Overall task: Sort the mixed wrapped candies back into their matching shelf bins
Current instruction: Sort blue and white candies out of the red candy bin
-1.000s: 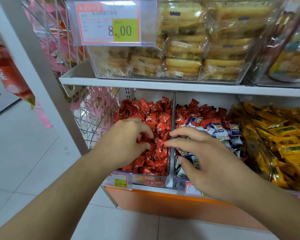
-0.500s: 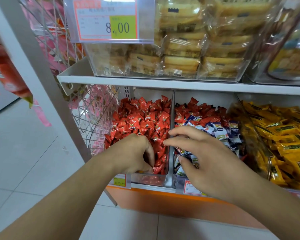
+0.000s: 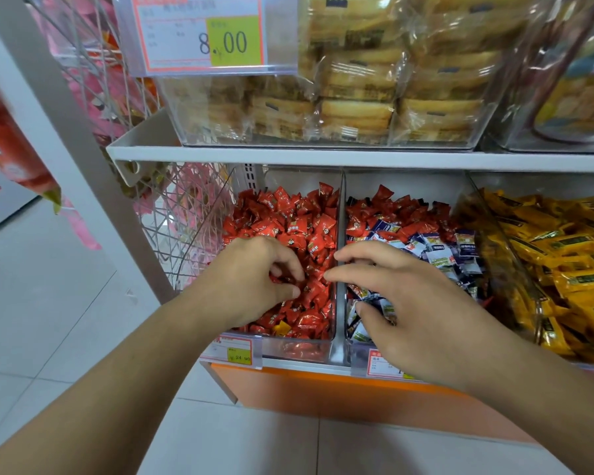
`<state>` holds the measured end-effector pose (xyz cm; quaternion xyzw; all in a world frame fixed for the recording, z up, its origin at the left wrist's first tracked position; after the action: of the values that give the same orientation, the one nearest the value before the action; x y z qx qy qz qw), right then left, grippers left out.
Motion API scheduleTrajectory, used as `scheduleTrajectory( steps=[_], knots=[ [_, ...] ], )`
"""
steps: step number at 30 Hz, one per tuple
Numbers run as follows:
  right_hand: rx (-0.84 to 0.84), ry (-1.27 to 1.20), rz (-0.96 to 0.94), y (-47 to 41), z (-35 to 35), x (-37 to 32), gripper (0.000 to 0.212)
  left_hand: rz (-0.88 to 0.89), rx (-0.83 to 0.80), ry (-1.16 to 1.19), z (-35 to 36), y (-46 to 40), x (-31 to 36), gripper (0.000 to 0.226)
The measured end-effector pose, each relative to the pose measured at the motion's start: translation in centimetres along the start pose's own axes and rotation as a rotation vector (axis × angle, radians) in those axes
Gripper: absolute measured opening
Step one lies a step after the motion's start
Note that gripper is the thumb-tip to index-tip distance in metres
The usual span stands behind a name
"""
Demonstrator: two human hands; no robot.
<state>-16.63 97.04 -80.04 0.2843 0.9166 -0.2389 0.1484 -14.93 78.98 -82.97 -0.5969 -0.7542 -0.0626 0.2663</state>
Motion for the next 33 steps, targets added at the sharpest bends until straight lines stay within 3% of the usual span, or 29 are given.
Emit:
scheduleTrajectory(
  steps=[4, 7, 13, 20, 22, 25, 31, 33],
  knots=[
    [0.005, 0.001, 0.003, 0.0, -0.1, 0.0, 0.049, -0.010, -0.251, -0.045, 1.1, 1.2, 0.4, 0.010],
    [0.003, 0.009, 0.000, 0.1, -0.1, 0.0, 0.050, -0.006, -0.308, -0.169, 1.7, 1.5, -0.3, 0.013],
    [0.014, 0.015, -0.009, 0.2, -0.2, 0.0, 0.050, -0.014, -0.179, -0.136, 0.6, 0.7, -0.7, 0.012],
    [0.099, -0.013, 0.061, 0.1, -1.0, 0.0, 0.054, -0.331, 0.199, 0.577, -5.1, 1.5, 1.4, 0.009],
    [0.148, -0.046, 0.091, 0.2, -1.9, -0.7, 0.056, -0.383, 0.250, 0.793, -5.0, 2.2, 3.3, 0.011],
    [0.235, -0.017, 0.106, 0.9, -3.4, -0.9, 0.038, -0.445, 0.256, 0.993, -3.2, 2.9, 5.8, 0.017],
    [0.334, 0.201, 0.263, 3.5, -8.4, 5.8, 0.034, -0.293, 0.193, 0.827, -0.7, 2.3, 8.3, 0.009],
    [0.415, 0.295, 0.373, 4.4, -11.4, 9.6, 0.036, -0.228, 0.205, 0.812, -1.1, 2.3, 8.6, 0.032]
  ],
)
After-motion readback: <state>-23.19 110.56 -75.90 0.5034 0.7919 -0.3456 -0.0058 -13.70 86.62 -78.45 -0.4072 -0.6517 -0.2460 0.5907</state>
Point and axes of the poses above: each hand's wrist, its own y-axis away from the middle knuckle, its own z-axis out of the palm, x = y × z, the point moved 9 cm from there along -y, towards the middle knuckle, and after that the axes turned 14 degrees about x, right-handed, at the moved point
